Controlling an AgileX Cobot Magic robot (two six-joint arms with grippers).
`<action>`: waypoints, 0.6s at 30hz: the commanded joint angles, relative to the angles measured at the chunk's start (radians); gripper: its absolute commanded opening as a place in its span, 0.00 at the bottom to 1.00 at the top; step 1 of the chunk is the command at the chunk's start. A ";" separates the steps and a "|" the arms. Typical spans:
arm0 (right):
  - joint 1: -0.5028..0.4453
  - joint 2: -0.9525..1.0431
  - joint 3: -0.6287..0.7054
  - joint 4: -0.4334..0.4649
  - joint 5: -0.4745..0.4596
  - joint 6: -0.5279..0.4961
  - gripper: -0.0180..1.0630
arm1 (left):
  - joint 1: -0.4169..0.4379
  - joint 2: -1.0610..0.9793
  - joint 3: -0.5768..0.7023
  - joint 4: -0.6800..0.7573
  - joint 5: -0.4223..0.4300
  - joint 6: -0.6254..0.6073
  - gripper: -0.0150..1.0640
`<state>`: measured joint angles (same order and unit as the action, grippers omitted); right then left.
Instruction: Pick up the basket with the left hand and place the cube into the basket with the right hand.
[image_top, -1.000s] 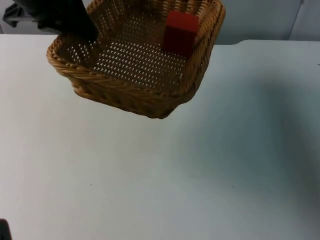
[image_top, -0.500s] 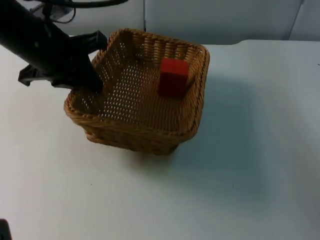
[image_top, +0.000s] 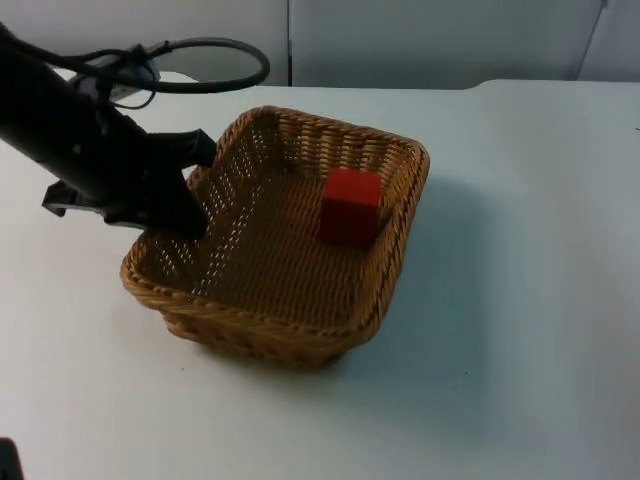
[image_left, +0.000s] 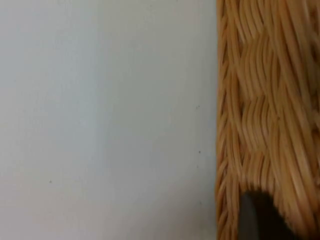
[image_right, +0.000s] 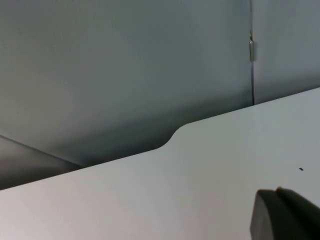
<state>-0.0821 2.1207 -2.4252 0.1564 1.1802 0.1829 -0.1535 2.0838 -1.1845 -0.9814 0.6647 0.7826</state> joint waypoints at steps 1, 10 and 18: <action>-0.003 -0.014 -0.011 0.007 -0.005 0.002 0.01 | -0.009 0.011 0.001 -0.008 0.029 -0.003 0.02; -0.003 -0.014 -0.011 0.007 -0.008 0.002 0.01 | -0.009 0.029 -0.001 0.005 0.004 0.003 0.39; -0.003 -0.014 -0.011 0.017 -0.012 0.002 0.01 | -0.002 0.016 -0.143 0.089 0.030 -0.059 0.69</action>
<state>-0.0821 2.1207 -2.4252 0.1580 1.1802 0.1829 -0.1553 2.1137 -1.2456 -0.9297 0.6497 0.7587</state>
